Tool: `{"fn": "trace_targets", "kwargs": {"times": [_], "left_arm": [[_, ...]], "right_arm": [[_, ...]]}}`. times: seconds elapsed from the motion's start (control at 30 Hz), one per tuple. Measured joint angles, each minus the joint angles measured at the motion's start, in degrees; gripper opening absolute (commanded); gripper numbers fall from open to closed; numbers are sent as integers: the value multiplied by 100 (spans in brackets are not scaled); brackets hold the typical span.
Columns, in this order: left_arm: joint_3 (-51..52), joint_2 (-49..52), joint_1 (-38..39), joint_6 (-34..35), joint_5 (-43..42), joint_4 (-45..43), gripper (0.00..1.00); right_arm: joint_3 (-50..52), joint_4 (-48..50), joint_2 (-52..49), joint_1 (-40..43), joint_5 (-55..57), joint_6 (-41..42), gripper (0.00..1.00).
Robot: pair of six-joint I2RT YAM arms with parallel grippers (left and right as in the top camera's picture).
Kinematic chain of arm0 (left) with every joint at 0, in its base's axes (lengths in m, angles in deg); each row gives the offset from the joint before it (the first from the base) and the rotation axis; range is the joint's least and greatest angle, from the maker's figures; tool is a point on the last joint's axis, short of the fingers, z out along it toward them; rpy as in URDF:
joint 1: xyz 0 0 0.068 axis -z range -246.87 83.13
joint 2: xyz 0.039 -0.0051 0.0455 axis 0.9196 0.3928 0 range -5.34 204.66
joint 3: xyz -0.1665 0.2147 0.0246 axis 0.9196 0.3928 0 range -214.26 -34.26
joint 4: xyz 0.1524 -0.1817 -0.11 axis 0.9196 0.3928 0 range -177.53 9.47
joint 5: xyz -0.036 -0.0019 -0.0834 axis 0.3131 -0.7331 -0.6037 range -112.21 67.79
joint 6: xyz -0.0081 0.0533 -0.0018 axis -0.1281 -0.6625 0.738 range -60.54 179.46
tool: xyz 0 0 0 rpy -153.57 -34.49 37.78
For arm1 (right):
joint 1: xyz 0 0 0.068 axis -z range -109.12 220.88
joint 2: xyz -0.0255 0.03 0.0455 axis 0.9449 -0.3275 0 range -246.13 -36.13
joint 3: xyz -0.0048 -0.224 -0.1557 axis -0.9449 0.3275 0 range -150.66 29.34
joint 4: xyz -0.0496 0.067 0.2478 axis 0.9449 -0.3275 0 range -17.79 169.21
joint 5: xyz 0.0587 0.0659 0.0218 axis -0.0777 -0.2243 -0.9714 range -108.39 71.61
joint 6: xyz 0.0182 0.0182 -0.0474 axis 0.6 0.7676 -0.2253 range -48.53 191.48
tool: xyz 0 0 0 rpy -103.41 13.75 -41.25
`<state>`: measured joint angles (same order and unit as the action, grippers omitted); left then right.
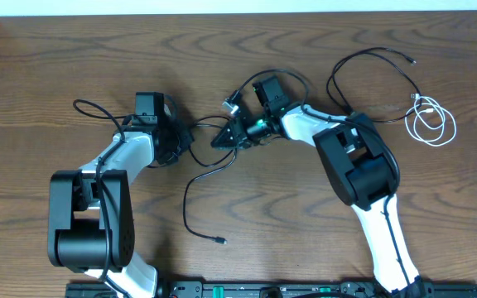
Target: Untangle cables
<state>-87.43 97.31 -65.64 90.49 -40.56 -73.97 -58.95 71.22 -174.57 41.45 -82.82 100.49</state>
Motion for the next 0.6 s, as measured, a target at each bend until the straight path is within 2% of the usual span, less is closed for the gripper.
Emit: {"fn": "trace_targets", "kwargs": {"times": [0.37,0.6], "left_arm": [[0,0,0,2,-9,-2,7],[0,26,2,2,-295,28,8]], "right_arm": [[17,-1102,573,11,1467,-319,45],[-72,-1818,828,-37,2249,-251,53]]}}
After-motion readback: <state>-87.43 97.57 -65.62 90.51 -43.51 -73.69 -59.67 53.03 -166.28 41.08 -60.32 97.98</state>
